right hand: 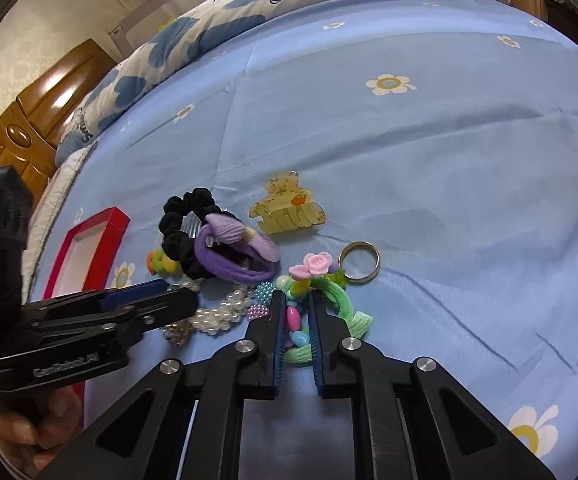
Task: Organize jewelry
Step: 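Grasp the pink-flower beaded hair tie with the right tool while the left tool grasps the pearl bracelet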
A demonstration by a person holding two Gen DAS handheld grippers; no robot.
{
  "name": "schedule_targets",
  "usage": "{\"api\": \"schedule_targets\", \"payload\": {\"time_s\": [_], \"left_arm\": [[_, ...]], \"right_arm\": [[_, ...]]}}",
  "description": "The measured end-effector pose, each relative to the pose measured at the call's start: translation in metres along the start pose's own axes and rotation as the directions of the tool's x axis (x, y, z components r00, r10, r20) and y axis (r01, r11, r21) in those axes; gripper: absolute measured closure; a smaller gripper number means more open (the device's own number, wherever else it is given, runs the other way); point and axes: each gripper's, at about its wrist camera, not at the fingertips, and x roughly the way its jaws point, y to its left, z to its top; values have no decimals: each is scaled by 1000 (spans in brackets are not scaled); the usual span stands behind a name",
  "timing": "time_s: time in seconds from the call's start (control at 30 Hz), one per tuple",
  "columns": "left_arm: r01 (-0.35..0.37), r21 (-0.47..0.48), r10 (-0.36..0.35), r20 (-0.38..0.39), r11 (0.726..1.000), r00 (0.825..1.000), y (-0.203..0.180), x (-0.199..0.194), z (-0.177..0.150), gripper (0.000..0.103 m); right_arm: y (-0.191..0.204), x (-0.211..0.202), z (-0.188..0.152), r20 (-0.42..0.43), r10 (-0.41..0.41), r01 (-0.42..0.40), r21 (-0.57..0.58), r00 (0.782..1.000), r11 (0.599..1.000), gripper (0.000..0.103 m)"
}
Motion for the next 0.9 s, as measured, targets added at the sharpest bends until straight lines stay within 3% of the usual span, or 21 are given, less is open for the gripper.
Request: {"api": "schedule_targets", "payload": {"time_s": [0.17, 0.2, 0.23, 0.6, 0.67, 0.73, 0.77, 0.9], "left_arm": [[15, 40, -16, 14, 999, 1000, -4, -5, -5, 77], [14, 46, -15, 19, 999, 1000, -4, -8, -6, 96], [26, 49, -27, 16, 998, 1000, -3, -10, -8, 103], [104, 11, -104, 23, 994, 994, 9, -40, -25, 103], [95, 7, -95, 17, 995, 995, 6, -35, -20, 95], [98, -1, -98, 13, 995, 995, 1, -30, -15, 76], [99, -2, -99, 13, 995, 995, -1, -28, -12, 72], [67, 25, -66, -10, 997, 998, -14, -10, 0, 68]], "right_arm": [[-5, -16, -6, 29, 39, -40, 46, 999, 998, 93], [-6, -18, -7, 35, 45, -47, 55, 998, 997, 93], [-7, -21, -9, 40, 49, -51, 60, 998, 997, 93], [-2, -62, -23, 102, 100, -108, 80, 990, 991, 93], [-1, -65, -25, 100, 110, -119, 89, 989, 989, 93], [-1, -66, -27, 96, 110, -119, 92, 989, 989, 93], [-2, -65, -27, 94, 111, -120, 96, 989, 988, 93], [-9, -61, -30, 85, 126, -136, 127, 988, 983, 93]]}}
